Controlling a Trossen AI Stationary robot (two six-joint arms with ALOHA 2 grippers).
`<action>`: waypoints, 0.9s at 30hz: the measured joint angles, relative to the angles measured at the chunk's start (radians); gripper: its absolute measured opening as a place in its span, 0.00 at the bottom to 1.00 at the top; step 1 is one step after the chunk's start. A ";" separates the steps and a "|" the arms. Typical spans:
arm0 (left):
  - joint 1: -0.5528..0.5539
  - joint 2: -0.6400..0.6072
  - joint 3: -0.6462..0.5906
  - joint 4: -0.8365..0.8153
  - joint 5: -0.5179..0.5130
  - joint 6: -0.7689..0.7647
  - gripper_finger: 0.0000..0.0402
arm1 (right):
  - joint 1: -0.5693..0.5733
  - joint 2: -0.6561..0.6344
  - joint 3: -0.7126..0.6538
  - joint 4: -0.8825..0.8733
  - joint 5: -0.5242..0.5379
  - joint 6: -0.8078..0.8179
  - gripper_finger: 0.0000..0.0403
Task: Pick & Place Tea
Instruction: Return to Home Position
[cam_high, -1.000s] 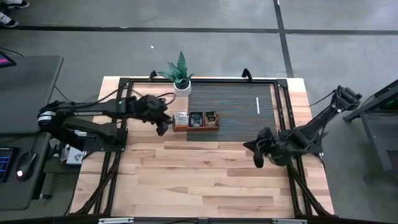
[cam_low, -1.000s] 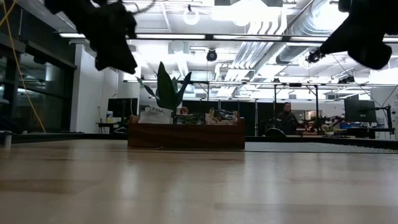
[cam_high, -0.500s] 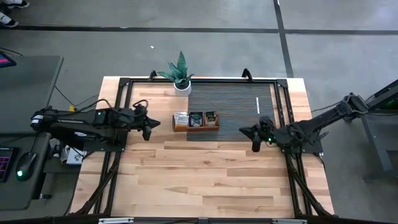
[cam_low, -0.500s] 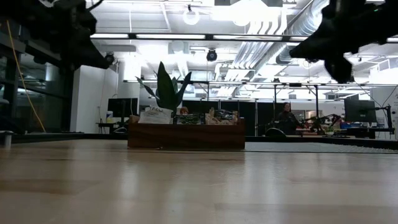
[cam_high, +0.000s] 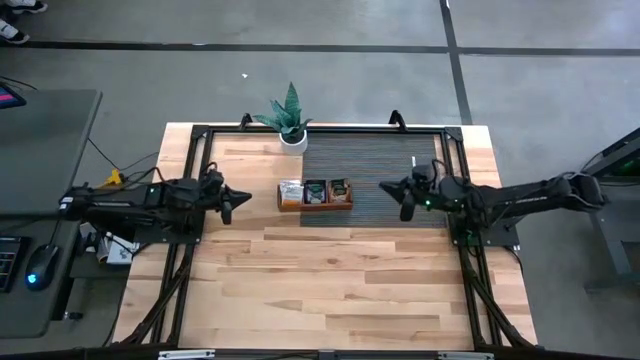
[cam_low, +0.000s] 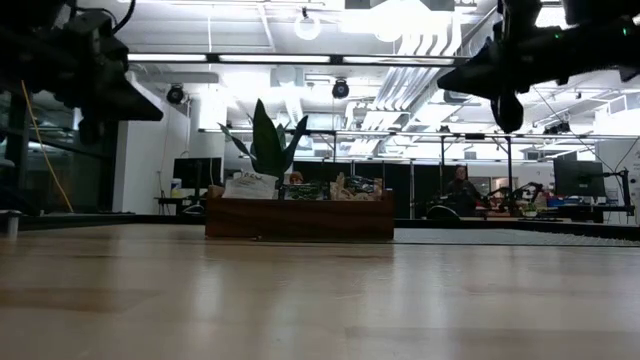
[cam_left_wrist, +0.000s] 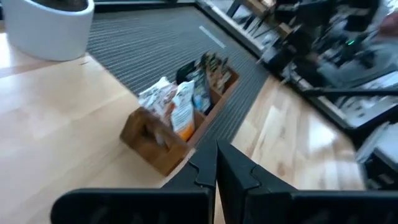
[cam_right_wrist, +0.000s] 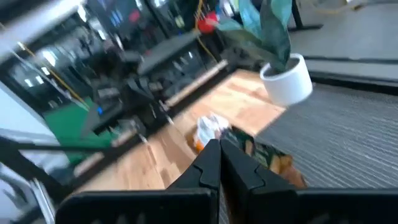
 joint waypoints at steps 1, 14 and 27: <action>0.000 -0.021 -0.014 0.010 0.005 -0.003 0.00 | -0.007 0.000 -0.022 0.049 -0.002 0.005 0.00; 0.000 -0.237 -0.124 0.013 -0.045 -0.009 0.00 | 0.062 -0.015 -0.274 0.623 0.252 -0.083 0.00; 0.000 -0.233 -0.128 0.128 -0.122 0.023 0.00 | -0.007 -0.470 -0.274 0.340 0.197 -0.240 0.00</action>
